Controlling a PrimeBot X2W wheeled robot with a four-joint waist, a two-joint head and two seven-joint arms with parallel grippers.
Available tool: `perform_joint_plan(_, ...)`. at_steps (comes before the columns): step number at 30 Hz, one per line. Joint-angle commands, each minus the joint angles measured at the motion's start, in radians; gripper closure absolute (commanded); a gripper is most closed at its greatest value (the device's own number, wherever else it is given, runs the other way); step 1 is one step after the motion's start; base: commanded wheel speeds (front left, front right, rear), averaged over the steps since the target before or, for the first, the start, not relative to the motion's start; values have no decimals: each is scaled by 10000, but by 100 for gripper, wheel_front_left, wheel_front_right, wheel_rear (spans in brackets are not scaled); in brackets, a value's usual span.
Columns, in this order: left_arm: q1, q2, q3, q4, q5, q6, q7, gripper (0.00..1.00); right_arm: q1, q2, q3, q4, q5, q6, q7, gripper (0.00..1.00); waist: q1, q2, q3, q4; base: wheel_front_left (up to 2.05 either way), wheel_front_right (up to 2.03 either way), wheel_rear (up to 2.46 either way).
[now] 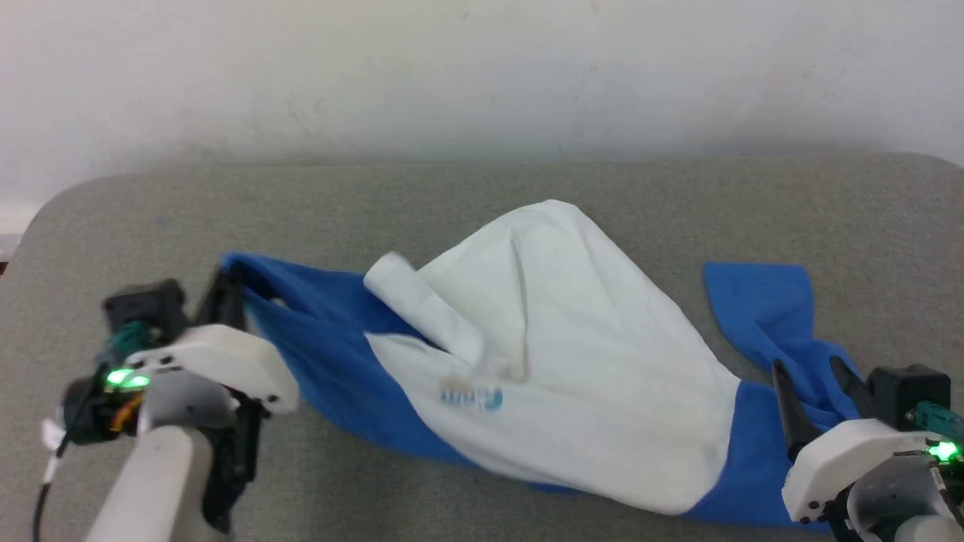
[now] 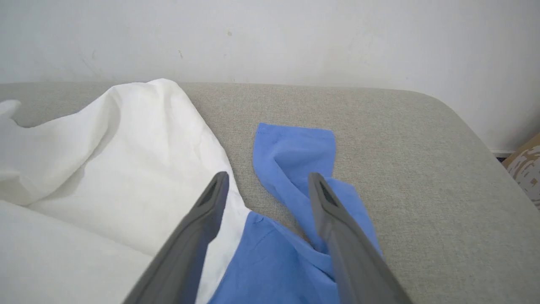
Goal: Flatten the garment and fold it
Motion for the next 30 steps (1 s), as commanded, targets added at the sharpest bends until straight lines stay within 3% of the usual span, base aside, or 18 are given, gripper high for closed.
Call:
perform_joint_plan(1,95,98,169,-84,141,139,-245,100,74,31,21,-56,-14,-21,3,0,1,1,-70,128,0,0,0)
perform_joint_plan(4,137,163,404,-343,570,539,-1066,100,75,35,156,-105,37,-21,35,0,1,1,116,91,0,0,0)
perform_joint_plan(7,284,211,-105,-126,1018,467,-1167,100,76,37,212,-108,76,-21,45,0,1,1,331,10,0,0,0)
perform_joint_plan(15,463,-381,-2169,2604,836,-892,996,100,-75,39,538,101,153,-21,58,0,1,1,655,-323,0,0,0)
perform_joint_plan(20,388,-681,-2532,3522,600,-1278,1379,100,-53,25,462,169,148,-21,27,0,1,1,604,-294,0,0,0)
perform_joint_plan(21,353,-690,-2526,3589,615,-1269,1261,42,-37,17,454,182,144,-21,33,0,1,1,564,-260,0,0,0)
perform_joint_plan(22,306,-698,-2479,3612,626,-1229,1080,0,-27,5,456,185,145,-21,39,0,1,1,527,-217,0,0,0)
perform_joint_plan(30,153,-838,-1973,2465,329,-1357,-849,0,-65,-363,520,17,406,-21,200,0,1,1,75,425,0,0,0)
